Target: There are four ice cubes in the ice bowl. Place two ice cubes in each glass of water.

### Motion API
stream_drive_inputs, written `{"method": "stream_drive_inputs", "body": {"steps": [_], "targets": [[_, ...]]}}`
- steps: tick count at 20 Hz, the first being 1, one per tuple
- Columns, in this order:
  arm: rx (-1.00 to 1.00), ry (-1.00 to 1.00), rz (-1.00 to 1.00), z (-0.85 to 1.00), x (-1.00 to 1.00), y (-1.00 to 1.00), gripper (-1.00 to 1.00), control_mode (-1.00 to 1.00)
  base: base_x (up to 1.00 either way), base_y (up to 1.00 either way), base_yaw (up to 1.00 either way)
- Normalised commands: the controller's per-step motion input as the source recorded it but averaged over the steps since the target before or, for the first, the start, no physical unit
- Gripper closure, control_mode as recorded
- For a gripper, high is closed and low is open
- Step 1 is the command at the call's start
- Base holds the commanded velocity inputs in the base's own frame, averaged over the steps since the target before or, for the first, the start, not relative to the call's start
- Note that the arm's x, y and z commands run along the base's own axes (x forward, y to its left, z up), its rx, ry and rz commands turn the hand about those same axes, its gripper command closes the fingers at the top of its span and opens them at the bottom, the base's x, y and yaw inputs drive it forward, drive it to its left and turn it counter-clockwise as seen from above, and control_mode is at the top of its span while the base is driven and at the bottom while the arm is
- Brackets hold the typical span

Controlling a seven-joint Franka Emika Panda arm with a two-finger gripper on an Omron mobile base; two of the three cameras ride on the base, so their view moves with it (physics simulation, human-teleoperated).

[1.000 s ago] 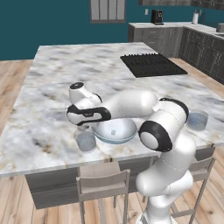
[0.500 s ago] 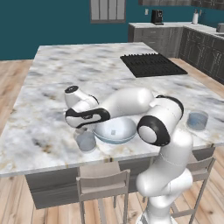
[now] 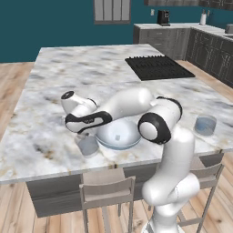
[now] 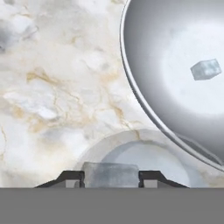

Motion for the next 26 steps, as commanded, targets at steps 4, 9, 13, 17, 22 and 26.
{"method": "stream_drive_inputs", "body": {"steps": [4,9,13,17,22,26], "targets": [[-0.04,0.00,0.00,0.00,0.02,0.05,1.00,-1.00,0.00,0.00,0.00],[0.00,0.00,0.00,0.00,-0.11,-0.04,-1.00,-1.00,0.00,0.00,0.00],[0.01,0.00,0.00,0.00,-0.03,-0.27,-1.00,-1.00,0.00,0.00,0.00],[0.04,-0.02,0.00,0.00,0.00,-0.42,-1.00,-1.00,0.00,0.00,0.00],[0.10,-0.05,0.00,0.11,-0.03,-0.46,-1.00,-1.00,0.00,0.00,0.00],[0.15,-0.06,0.00,0.19,-0.21,-0.68,-1.00,-1.00,0.00,0.00,0.00]]}}
